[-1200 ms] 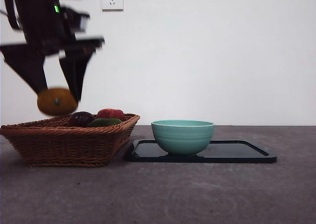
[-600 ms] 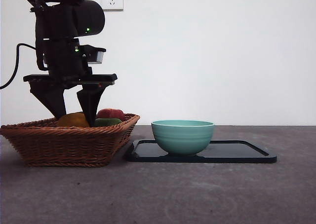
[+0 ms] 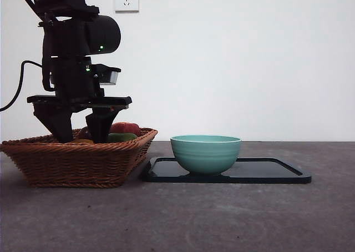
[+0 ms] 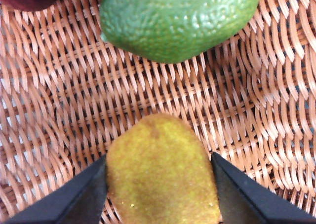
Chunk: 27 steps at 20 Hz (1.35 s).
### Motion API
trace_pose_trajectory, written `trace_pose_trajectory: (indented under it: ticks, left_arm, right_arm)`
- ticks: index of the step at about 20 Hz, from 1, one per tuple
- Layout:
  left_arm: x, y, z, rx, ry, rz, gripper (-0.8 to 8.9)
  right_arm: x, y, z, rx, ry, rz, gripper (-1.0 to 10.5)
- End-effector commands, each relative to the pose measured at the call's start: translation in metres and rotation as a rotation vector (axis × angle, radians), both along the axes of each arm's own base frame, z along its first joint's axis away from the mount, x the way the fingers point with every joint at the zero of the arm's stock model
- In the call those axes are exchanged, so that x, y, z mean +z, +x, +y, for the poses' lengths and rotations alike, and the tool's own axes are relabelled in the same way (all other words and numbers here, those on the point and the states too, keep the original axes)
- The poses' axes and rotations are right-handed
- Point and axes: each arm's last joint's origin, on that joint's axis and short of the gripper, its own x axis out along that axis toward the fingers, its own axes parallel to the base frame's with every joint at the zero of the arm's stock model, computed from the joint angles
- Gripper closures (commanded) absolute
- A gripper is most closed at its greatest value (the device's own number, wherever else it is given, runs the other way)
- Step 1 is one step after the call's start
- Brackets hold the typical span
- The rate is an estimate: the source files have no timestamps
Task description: Pick up the wifruite, put it on the bowl, pick up the plate, put it on desk
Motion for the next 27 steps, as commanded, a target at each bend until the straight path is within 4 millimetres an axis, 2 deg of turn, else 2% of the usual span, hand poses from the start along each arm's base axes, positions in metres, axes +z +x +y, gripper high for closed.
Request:
trace_pose_trajectory:
  ticks: [1, 3, 7, 11, 13, 20, 27]
  left_arm:
    - [0.004, 0.007, -0.004, -0.007, -0.006, -0.013, 3.68]
    - [0.014, 0.009, -0.005, -0.008, -0.009, -0.019, 3.07]
    - [0.055, 0.009, -0.005, -0.016, -0.022, -0.056, 3.06]
    - [0.105, -0.018, 0.006, -0.026, -0.05, -0.129, 2.78]
    - [0.128, -0.039, 0.015, -0.035, -0.08, -0.147, 2.18]
    - [0.19, -0.132, 0.044, -0.2, -0.265, -0.102, 2.2]
    - [0.241, -0.237, 0.08, -0.472, -0.485, -0.324, 2.2]
  right_arm:
    - [0.003, 0.0, 0.0, 0.004, 0.018, -0.005, 3.6]
    - [0.003, 0.0, 0.0, 0.004, 0.018, -0.005, 3.6]
    - [0.003, 0.0, 0.0, 0.005, 0.019, -0.005, 3.6]
    - [0.003, 0.0, 0.0, 0.005, 0.018, -0.005, 3.6]
    - [0.003, 0.0, 0.0, 0.005, 0.018, -0.006, 3.6]
    - [0.003, 0.0, 0.0, 0.002, 0.018, -0.006, 3.6]
    - [0.003, 0.0, 0.0, 0.002, 0.02, -0.006, 3.6]
